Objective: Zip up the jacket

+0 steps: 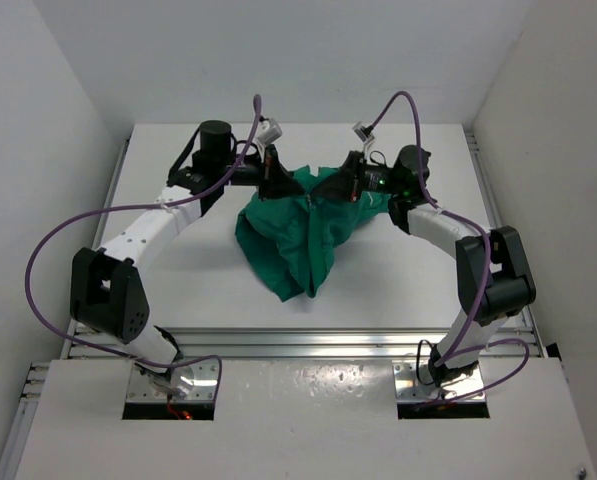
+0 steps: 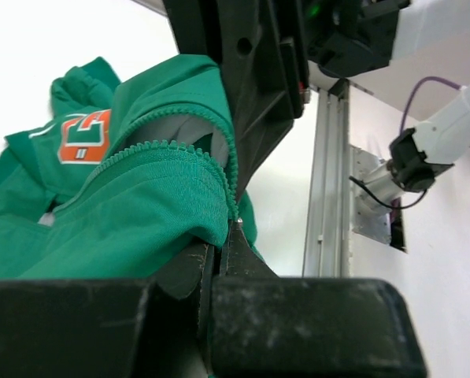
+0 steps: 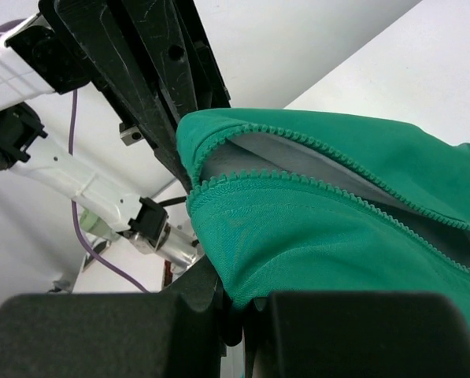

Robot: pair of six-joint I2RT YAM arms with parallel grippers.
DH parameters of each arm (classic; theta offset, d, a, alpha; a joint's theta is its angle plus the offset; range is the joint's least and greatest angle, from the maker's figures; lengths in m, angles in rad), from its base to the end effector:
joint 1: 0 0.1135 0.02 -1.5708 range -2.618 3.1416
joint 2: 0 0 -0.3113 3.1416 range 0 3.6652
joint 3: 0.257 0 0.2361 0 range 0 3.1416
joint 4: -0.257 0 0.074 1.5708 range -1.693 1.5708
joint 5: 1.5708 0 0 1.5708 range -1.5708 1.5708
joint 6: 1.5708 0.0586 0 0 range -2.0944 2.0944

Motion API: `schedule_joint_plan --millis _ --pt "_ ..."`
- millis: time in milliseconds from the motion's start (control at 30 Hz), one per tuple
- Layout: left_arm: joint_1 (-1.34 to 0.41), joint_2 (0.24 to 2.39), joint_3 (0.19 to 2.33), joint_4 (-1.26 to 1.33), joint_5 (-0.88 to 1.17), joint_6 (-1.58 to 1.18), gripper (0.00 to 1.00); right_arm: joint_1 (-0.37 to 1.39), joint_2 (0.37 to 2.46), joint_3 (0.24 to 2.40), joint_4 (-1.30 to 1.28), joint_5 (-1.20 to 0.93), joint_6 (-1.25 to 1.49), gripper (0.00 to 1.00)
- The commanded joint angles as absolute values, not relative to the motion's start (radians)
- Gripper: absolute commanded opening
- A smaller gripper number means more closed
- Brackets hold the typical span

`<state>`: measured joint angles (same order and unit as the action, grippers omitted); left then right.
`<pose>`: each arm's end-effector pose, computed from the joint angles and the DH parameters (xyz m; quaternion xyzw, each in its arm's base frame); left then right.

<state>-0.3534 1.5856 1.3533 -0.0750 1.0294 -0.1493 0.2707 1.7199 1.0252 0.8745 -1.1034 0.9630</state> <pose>0.3203 -0.1717 0.3991 0.3608 0.6692 -0.5126 0.3991 0.3511 0.1517 0.3392 -0.1934 0.6499 0.6522 0.3391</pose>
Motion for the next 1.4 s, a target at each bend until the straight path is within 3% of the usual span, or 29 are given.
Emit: schedule_joint_plan --millis 0,233,667,967,1367 --pt "-0.373 1.568 1.374 -0.13 0.936 -0.094 0.0 0.276 1.671 1.075 1.002 -1.058 1.023 0.0" --pt "-0.373 1.548 1.351 -0.103 0.801 -0.118 0.0 0.281 1.66 1.039 1.037 -1.074 1.06 0.0" --pt "-0.31 1.538 1.273 0.156 1.127 -0.316 0.0 0.281 1.649 0.996 0.985 -1.085 0.965 0.0" --pt "-0.299 1.571 1.307 0.052 1.187 -0.259 0.0 0.268 1.68 1.029 0.986 -1.077 0.957 0.0" --pt "-0.328 1.571 1.307 -0.031 1.121 -0.158 0.0 0.271 1.686 1.066 1.025 -1.037 1.006 0.0"
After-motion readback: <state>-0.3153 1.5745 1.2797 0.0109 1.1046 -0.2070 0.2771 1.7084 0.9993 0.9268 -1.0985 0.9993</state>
